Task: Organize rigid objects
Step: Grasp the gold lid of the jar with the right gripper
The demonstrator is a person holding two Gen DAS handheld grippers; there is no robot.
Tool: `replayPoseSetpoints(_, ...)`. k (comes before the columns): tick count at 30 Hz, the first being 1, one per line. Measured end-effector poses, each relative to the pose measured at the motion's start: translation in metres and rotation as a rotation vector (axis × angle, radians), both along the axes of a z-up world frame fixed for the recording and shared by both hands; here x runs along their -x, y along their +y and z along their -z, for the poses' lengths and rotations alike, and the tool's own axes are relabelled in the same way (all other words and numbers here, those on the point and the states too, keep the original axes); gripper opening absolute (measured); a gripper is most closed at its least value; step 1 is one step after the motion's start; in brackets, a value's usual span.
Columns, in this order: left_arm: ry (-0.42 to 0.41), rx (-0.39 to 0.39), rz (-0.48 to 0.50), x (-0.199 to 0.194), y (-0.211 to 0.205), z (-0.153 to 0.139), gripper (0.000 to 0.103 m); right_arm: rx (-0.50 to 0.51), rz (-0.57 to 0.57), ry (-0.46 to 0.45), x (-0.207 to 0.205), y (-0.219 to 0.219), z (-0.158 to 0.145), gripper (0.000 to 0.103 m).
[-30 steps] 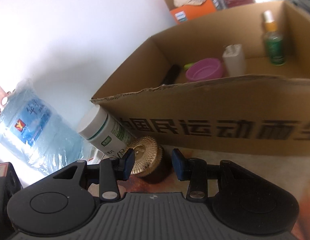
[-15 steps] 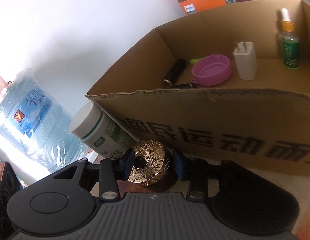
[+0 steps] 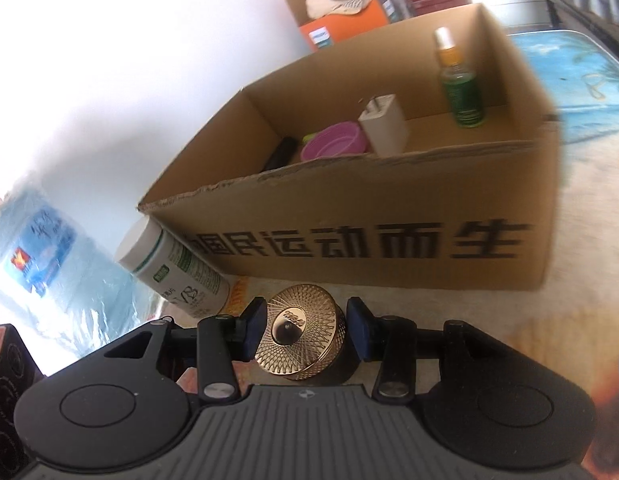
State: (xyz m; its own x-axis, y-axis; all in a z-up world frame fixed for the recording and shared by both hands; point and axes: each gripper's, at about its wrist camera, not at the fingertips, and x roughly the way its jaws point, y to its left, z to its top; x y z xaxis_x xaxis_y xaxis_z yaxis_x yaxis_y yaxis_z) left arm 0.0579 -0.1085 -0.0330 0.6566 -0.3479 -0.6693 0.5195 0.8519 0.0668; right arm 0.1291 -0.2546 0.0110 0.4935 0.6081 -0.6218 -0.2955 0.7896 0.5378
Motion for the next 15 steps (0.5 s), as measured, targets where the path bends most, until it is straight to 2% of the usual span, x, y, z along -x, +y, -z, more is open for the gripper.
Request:
replayPoseSetpoints(3,-0.016,-0.038,-0.018,0.0,-0.003,-0.001,0.087,-0.007,0.033,0.001,0.002,-0.008,0.001,0.047)
replayPoseSetpoints(5,-0.013,-0.068,-0.038,-0.003,-0.006,0.001,0.083,-0.017,0.043,0.014,0.002,-0.01,0.004,0.047)
replayPoseSetpoints(8,0.007,-0.066,-0.056,-0.014,-0.009,0.001,0.078,-0.029,0.052,0.029,0.001,-0.012,0.007,0.047)
replayPoseSetpoints(12,0.033,-0.075,-0.074,-0.021,-0.009,0.005,0.064,-0.051,0.067,0.05,-0.001,-0.014,0.014,0.047)
replayPoseSetpoints(15,0.041,-0.07,-0.092,-0.024,-0.01,0.003,0.058,-0.074,0.07,0.069,-0.001,-0.014,0.017,0.047)
